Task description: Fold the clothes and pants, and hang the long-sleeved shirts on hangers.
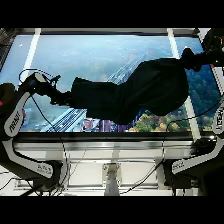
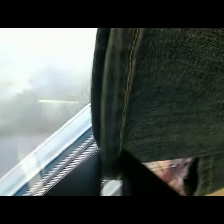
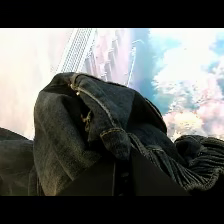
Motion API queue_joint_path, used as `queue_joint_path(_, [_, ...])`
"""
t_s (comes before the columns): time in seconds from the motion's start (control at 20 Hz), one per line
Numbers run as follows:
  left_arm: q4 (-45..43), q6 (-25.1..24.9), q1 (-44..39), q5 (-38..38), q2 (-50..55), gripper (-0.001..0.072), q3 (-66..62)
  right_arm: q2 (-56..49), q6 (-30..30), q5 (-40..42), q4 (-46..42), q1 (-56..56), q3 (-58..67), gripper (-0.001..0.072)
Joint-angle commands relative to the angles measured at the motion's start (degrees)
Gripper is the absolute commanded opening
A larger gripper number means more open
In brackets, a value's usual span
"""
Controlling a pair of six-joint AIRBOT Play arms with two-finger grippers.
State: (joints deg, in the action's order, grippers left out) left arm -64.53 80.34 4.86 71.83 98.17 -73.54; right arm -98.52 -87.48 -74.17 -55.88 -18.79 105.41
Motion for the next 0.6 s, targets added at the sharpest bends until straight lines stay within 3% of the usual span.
queue_joint_path(0.0, [5.4, -2.51, -0.04, -0.72, -0.09, 0.0018, -0.57, 0.04, 1.49, 2.47, -1.92, -0.04, 0.31, 0.0039])
queue_joint_path(0.2, [8.55, -3.48, 0.5, -10.73, -4.02, 0.0018, -5.55, 0.04, 0.5, 9.57, -16.15, -0.13, 0.31, 0.0039])
queue_joint_path(0.3, [8.48, -2.47, 0.76, -20.63, -6.84, 0.0018, -7.21, 0.04, -5.66, 14.03, -21.22, -0.13, 0.31, 0.0039])
queue_joint_path(0.4, [8.5, 2.49, 0.76, -30.32, -8.81, 0.0018, -7.26, 0.02, -10.6, 19.47, -22.08, -0.13, 0.28, 0.0039])
queue_joint_path(0.55, [9.33, 5.84, 0.11, -39.34, -8.87, 0.0018, -7.26, -0.31, -19.47, 25.66, -22.62, -0.02, 0.28, 0.0039])
